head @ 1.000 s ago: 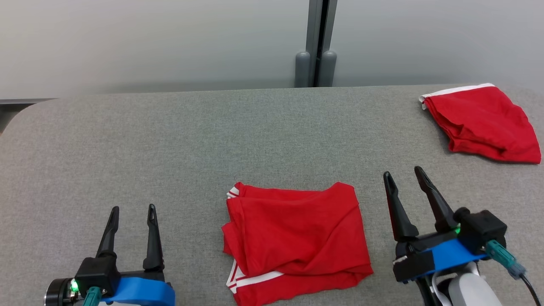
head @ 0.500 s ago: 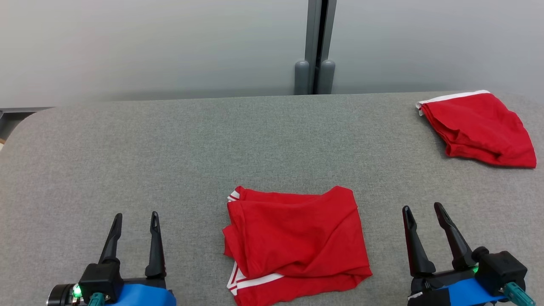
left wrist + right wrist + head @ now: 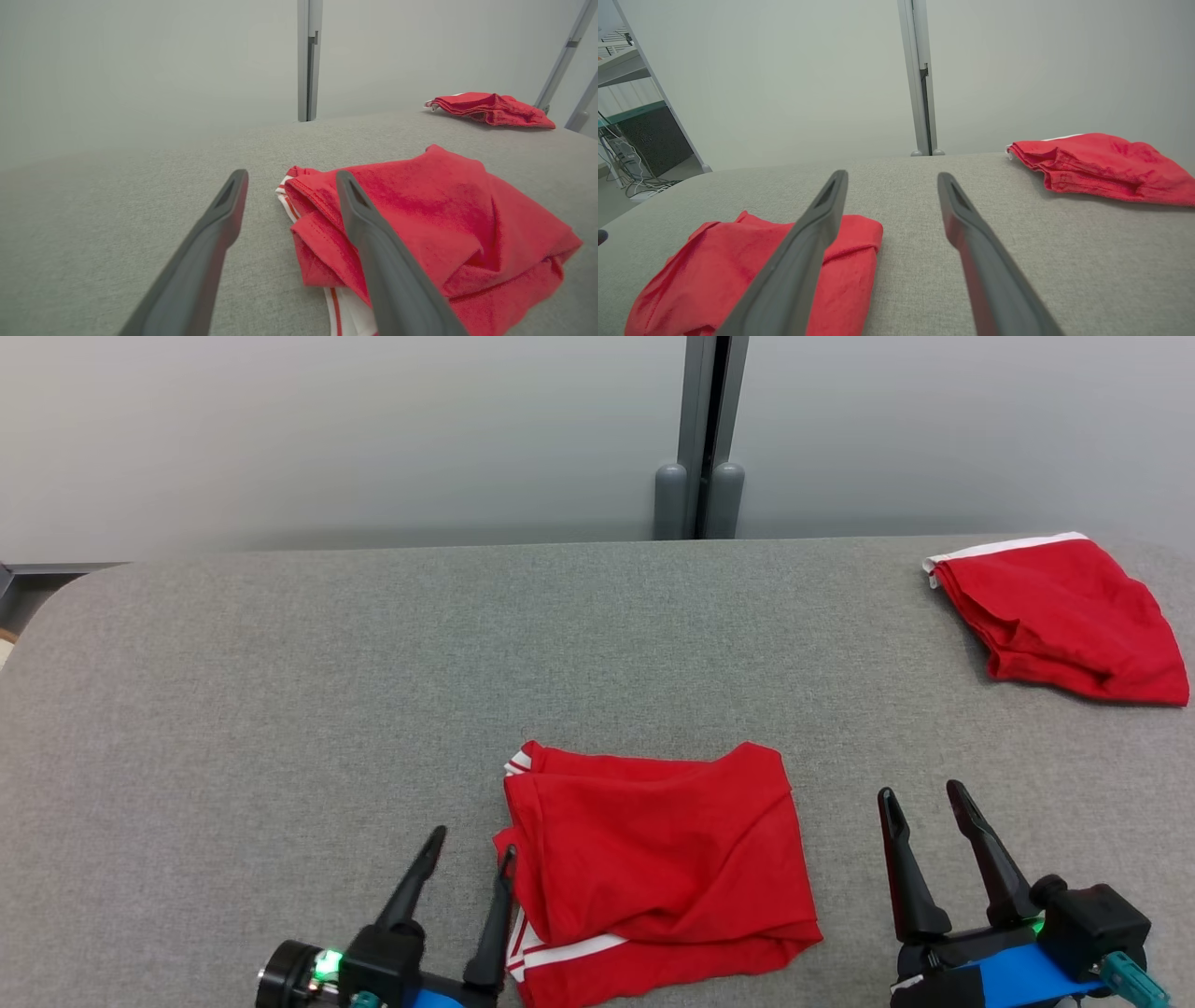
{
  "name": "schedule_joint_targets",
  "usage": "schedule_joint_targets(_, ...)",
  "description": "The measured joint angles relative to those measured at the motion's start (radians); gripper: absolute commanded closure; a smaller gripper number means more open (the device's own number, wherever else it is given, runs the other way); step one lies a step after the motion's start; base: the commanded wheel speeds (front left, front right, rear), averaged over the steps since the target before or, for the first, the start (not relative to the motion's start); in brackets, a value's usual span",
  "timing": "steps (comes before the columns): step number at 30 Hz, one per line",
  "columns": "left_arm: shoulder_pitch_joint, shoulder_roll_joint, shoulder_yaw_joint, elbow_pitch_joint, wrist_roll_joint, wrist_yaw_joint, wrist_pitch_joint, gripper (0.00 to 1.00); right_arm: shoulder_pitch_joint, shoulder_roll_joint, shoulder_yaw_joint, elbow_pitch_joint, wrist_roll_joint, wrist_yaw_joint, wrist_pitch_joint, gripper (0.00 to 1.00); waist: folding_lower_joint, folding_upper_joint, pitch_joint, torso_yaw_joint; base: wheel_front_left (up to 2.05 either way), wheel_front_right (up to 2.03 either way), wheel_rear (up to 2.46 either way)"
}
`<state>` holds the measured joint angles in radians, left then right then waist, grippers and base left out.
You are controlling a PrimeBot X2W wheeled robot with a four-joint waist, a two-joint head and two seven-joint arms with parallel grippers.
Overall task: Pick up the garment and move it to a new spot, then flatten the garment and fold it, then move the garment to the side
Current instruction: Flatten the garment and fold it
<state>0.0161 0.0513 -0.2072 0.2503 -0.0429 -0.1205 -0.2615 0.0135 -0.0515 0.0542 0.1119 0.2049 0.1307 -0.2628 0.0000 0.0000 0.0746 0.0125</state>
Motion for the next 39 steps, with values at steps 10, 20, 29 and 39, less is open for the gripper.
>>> schedule_joint_targets(10, -0.002, 0.053, -0.245, 0.097, -0.055, -0.009, 0.000, 0.00, -0.006, 0.000, 0.000, 0.001, 0.011, 0.000, 0.000, 0.00, 0.0000, 0.0000, 0.022, -0.019, 0.00, 0.00, 0.00)
schedule_joint_targets(20, -0.055, 0.078, -0.293, 0.208, -0.098, -0.009, 0.000, 0.00, -0.020, 0.000, 0.005, 0.005, 0.017, 0.000, 0.000, 0.00, 0.0000, 0.0000, 0.045, -0.041, 0.00, 0.00, 0.00)
schedule_joint_targets(29, -0.107, 0.063, -0.281, 0.272, -0.135, -0.009, 0.000, 1.00, -0.022, 0.001, 0.009, 0.013, 0.020, 0.000, 0.000, 0.00, 0.0000, 0.0000, 0.041, -0.048, 0.00, 0.00, 0.00)
schedule_joint_targets(39, -0.060, 0.114, -0.314, 0.101, -0.191, -0.009, 0.000, 1.00, -0.011, 0.001, -0.009, 0.025, 0.030, 0.000, 0.000, 0.00, 0.0000, 0.0000, 0.017, -0.029, 0.00, 0.00, 0.00)
